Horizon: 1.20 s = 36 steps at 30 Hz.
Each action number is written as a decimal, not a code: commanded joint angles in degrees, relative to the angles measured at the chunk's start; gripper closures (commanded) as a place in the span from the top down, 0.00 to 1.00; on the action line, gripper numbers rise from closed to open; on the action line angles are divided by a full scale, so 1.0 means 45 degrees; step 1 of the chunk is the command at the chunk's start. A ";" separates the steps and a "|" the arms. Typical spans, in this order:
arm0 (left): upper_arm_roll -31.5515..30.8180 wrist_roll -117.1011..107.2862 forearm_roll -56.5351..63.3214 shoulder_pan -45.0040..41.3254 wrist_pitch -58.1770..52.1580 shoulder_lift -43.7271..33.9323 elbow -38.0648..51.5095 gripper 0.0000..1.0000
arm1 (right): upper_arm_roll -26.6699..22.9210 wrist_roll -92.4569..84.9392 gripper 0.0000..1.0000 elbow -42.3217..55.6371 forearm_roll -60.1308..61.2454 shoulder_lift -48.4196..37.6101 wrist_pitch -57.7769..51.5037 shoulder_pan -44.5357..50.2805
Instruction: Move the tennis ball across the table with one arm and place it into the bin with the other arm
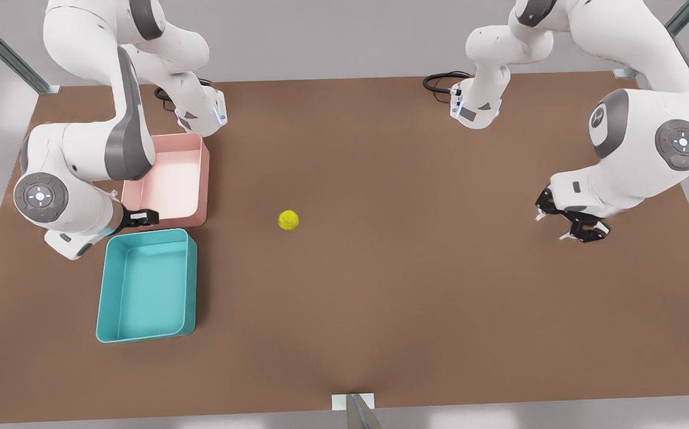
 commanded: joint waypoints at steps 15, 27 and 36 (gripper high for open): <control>-0.0828 -1.1778 -0.0369 -0.0183 -0.1679 0.0748 -0.0210 1.00 | -0.0024 0.6310 1.00 -1.0569 0.1446 -0.1906 1.2989 0.4044; -0.0828 -1.1778 -0.0330 -0.0066 -0.1679 0.0845 -0.0210 1.00 | 0.0014 0.9807 1.00 -1.1898 0.1446 -0.0871 1.4476 0.4786; -0.0828 -1.1778 -0.0330 -0.0085 -0.1659 0.1041 -0.0210 1.00 | 0.0112 1.0335 1.00 -1.2133 0.1427 -0.0324 1.4907 0.5256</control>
